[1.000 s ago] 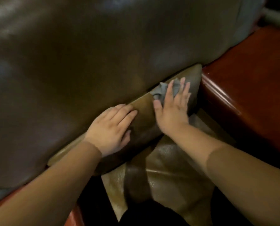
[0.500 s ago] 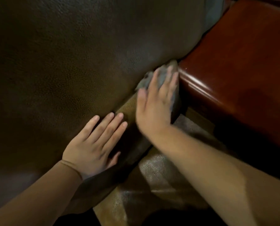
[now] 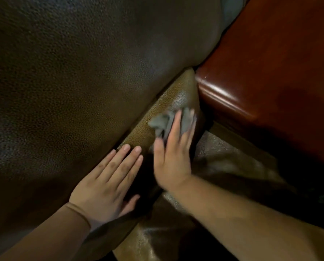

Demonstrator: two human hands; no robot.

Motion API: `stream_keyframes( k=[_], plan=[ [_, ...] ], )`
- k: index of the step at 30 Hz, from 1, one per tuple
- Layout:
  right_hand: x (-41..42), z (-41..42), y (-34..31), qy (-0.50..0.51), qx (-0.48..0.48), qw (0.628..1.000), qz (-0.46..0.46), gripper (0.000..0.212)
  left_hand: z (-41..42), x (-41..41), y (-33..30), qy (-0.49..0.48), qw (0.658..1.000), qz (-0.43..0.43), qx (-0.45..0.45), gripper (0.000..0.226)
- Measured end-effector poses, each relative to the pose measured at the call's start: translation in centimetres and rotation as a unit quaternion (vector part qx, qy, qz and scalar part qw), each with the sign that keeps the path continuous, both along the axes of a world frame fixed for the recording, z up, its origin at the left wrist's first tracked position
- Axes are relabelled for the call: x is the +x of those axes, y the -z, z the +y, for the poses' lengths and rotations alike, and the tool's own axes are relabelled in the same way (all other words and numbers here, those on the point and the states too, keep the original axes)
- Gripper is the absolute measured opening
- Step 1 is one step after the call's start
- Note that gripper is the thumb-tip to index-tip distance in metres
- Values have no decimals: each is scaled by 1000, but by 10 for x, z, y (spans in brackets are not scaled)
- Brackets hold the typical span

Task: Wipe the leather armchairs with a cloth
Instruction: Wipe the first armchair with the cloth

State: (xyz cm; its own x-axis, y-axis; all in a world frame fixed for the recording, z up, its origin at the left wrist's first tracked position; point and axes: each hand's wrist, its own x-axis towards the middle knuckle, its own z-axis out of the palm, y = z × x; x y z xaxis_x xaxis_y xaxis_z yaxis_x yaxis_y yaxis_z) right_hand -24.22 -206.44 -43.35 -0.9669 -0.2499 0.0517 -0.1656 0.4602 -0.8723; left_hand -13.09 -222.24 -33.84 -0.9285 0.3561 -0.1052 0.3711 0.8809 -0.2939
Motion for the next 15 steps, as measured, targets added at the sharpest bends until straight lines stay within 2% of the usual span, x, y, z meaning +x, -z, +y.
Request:
stream_keyframes(
  k=[3,5,7,8,9,11,13,15],
  plan=[
    [26,9,10,-27,-8,993,-111,83,0,1,2,2,1000,-4,-9,92],
    [-4,-3,4,72,-43,981,-174,84,0,1,4,-1,1000,-4,-4,92],
    [-49,-17,-9,216,-95,929,-284,78,-1,2,3,-2,1000,-5,-4,91],
    [-66,-20,-14,258,-110,903,-325,75,-1,1,2,-2,1000,-1,-2,90],
    [-72,-22,-19,273,-117,892,-340,74,-1,0,2,-2,1000,3,1,89],
    [-50,-20,-25,237,-103,923,-287,74,1,-1,1,-1,1000,11,3,89],
    [0,-17,-32,126,-86,967,-202,80,1,-1,3,2,1000,16,6,89],
    [27,-11,-26,30,-69,978,-194,84,0,0,7,5,1000,17,9,89]
  ],
)
